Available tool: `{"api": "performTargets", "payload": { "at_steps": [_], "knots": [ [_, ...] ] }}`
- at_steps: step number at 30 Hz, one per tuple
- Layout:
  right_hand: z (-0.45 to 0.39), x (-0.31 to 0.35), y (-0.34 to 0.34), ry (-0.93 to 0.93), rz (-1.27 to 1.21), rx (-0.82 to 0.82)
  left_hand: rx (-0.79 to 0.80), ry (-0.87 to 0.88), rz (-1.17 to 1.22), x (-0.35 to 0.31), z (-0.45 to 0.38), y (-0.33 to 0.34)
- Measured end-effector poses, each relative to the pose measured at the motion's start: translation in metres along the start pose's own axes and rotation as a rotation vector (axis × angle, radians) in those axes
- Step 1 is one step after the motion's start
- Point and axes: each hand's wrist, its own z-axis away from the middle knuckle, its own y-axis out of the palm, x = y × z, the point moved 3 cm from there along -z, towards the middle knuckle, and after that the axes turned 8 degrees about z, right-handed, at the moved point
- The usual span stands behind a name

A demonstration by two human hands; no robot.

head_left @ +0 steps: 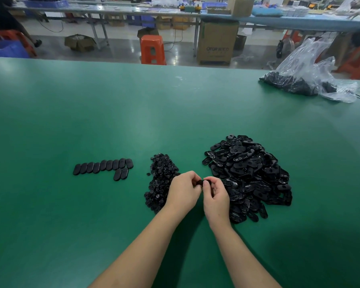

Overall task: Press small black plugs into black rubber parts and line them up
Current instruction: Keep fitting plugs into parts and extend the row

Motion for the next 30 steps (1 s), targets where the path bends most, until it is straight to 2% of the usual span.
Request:
{"api": "performTargets", "payload": {
  "at_steps": [10, 20, 30],
  "knots": [
    [-0.0004, 0.0001, -0.0014, -0.017, -0.021, 0.037, -0.044, 0.101, -0.065, 0.0003, 0.0037, -0.0004],
    [0.0004, -0.0003, 0.0002, -0.022, 0.006, 0.033, -0.060, 0.064, -0.031, 0.0018, 0.0047, -0.0025],
    [0.0016, 0.0008, -0.0004, -0.026, 0.013, 0.029, -0.008, 0.019, 0.030, 0.0013, 0.0016, -0.0027]
  ]
}}
